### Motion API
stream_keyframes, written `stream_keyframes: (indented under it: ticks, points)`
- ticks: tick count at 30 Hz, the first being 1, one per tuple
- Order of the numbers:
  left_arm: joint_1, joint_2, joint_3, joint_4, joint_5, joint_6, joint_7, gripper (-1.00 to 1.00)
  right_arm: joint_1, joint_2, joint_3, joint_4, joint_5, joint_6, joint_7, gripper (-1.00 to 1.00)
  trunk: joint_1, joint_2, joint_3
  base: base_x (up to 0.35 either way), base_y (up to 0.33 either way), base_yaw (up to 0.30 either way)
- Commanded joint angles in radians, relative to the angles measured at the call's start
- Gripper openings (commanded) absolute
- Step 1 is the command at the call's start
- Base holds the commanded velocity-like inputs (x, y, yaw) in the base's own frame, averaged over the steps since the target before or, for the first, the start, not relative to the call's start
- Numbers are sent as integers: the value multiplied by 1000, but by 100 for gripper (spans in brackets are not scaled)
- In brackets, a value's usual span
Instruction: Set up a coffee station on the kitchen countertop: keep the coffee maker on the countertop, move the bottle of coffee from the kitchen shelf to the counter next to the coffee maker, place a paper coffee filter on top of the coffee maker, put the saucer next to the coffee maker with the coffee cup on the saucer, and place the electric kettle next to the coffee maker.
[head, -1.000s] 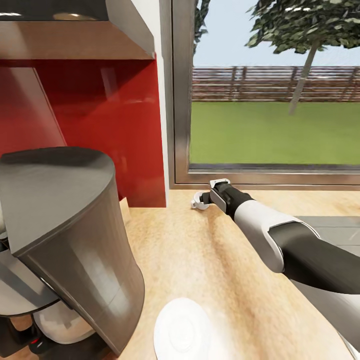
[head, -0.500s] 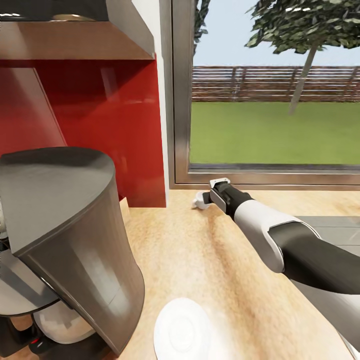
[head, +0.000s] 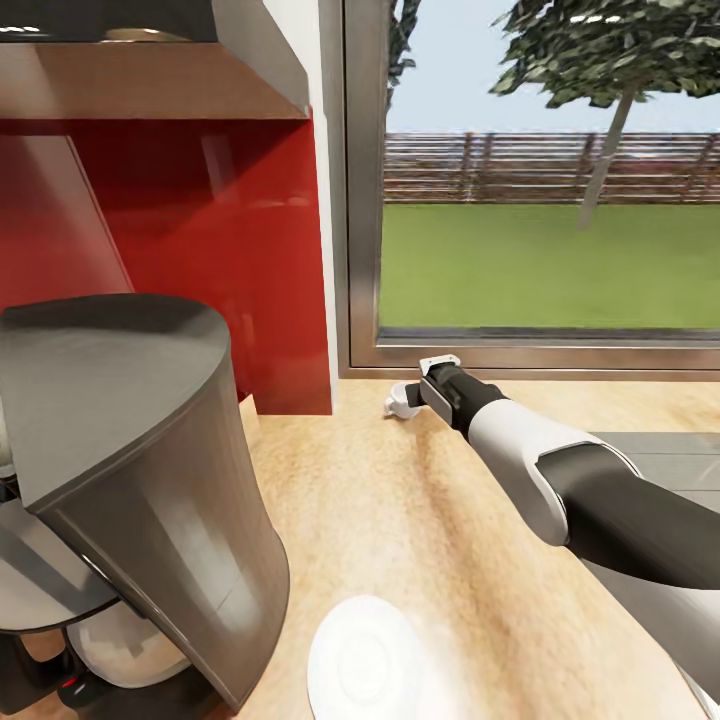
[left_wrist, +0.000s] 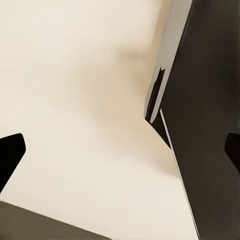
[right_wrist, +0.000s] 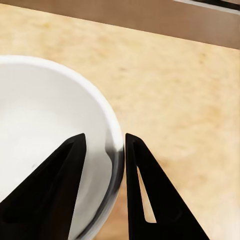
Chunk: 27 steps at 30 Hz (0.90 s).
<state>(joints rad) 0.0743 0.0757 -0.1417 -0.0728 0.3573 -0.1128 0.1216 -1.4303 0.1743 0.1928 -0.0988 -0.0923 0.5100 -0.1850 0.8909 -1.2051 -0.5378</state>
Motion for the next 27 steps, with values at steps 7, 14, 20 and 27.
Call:
stream_keyframes:
  ticks: [7, 14, 20, 27]
  points:
    - [0, 0, -9, 5, 8, 0, 4, 100, 1, 0, -5, 2, -33, 2, -4, -100, 0, 0, -1, 0, 0, 0]
    - [0, 1, -8, 5, 7, -2, 4, 100, 1, 0, -4, -3, -30, 4, -5, -100, 0, 0, -1, 0, 0, 0]
    - [-1, 1, -13, 3, 6, -1, 4, 100, 1, 0, -1, -5, -29, 4, -5, -100, 0, 0, -1, 0, 0, 0]
    - [-1, 9, -13, -5, 3, -5, 6, 100, 1, 0, -1, -60, -26, 12, -5, -100, 0, 0, -1, 0, 0, 0]
